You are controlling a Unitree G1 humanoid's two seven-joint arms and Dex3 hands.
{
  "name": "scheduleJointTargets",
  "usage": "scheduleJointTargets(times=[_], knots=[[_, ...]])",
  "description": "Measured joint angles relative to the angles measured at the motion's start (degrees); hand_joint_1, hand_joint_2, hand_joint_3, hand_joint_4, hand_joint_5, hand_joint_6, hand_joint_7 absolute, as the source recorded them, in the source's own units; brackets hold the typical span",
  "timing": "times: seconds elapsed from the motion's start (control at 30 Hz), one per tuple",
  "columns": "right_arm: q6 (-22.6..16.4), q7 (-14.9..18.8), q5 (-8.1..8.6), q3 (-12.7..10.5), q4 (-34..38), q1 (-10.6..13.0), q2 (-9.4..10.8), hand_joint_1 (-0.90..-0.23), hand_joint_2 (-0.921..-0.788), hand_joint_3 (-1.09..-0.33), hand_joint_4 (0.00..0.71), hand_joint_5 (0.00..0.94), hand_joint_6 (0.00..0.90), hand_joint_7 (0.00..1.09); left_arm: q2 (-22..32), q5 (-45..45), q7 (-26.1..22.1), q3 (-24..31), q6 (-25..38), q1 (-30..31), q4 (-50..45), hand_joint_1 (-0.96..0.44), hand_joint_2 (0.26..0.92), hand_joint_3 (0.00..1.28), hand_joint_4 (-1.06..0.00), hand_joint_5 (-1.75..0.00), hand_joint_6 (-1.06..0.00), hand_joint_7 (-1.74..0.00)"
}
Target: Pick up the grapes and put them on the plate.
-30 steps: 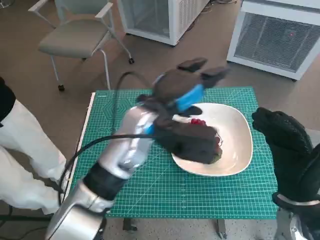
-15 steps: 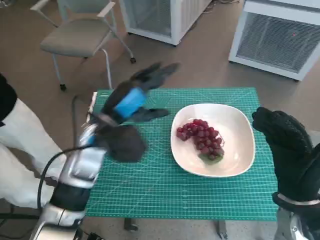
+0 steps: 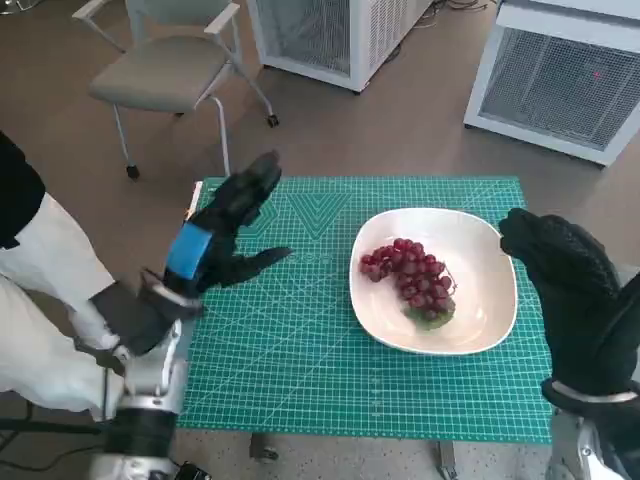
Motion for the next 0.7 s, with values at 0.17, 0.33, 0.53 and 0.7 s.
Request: scheduleJointTargets(times=[0.17, 0.33, 0.53, 0.7], knots=[[0.0, 0.5, 0.00, 0.0, 0.4, -0.1, -0.2, -0.492, -0.921, -0.554, 0.440, 0.484, 0.202, 0.89, -0.8, -1.1, -1.5, 0.2, 0.4, 2.2, -1.7, -0.38, 0.921, 0.08, -0.19, 0.00, -0.26, -0.01], [0.0, 0.9, 0.00, -0.1, 1.0, -0.2, -0.5, -0.492, -0.921, -0.555, 0.440, 0.484, 0.198, 0.89, -0.8, -2.1, -3.5, 0.2, 1.8, 3.9, -3.2, -0.37, 0.921, 0.09, -0.20, 0.00, -0.26, 0.00], [-0.2, 1.5, 0.00, -0.1, 1.8, -0.4, -0.8, -0.494, -0.921, -0.556, 0.439, 0.485, 0.193, 0.89, -0.8, -3.7, -6.1, 0.5, 3.2, 5.2, -3.9, -0.35, 0.921, 0.10, -0.22, -0.01, -0.26, 0.00], [-0.3, 1.8, 0.01, -0.1, 2.3, -0.4, -0.8, -0.496, -0.921, -0.557, 0.438, 0.486, 0.190, 0.90, -0.9, -4.1, -7.0, 0.8, 3.8, 6.0, -3.9, -0.35, 0.921, 0.10, -0.23, -0.02, -0.26, 0.00]])
